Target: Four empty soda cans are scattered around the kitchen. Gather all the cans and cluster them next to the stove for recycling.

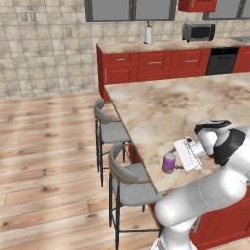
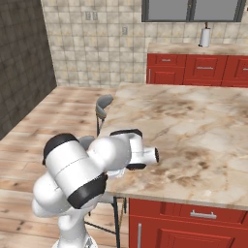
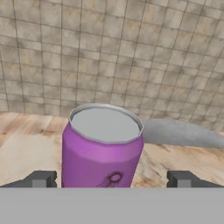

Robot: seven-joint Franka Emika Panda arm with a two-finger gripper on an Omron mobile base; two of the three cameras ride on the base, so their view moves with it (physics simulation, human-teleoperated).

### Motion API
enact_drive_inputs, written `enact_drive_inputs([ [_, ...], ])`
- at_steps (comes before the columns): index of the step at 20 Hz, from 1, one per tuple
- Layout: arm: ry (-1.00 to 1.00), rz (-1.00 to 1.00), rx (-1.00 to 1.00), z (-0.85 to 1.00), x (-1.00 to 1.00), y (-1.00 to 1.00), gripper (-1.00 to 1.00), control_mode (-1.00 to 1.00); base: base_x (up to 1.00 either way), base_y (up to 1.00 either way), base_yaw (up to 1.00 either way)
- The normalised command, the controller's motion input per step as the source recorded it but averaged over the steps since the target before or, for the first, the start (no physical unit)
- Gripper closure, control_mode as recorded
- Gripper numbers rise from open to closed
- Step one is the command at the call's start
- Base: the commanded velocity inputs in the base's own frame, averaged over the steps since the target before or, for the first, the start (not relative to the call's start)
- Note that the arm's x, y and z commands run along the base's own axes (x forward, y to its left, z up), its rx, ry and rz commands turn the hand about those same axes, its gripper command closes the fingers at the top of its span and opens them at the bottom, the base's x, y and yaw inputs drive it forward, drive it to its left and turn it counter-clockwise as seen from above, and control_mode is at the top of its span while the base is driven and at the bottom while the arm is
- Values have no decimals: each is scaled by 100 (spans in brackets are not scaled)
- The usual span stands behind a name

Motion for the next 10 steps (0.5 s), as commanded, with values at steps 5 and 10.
enact_drive_inputs([
  [5,1,-2,1,-2,0,12,-100,-100,0,0,0],
  [10,2,-1,0,-1,0,14,-100,-100,0,0,0],
])
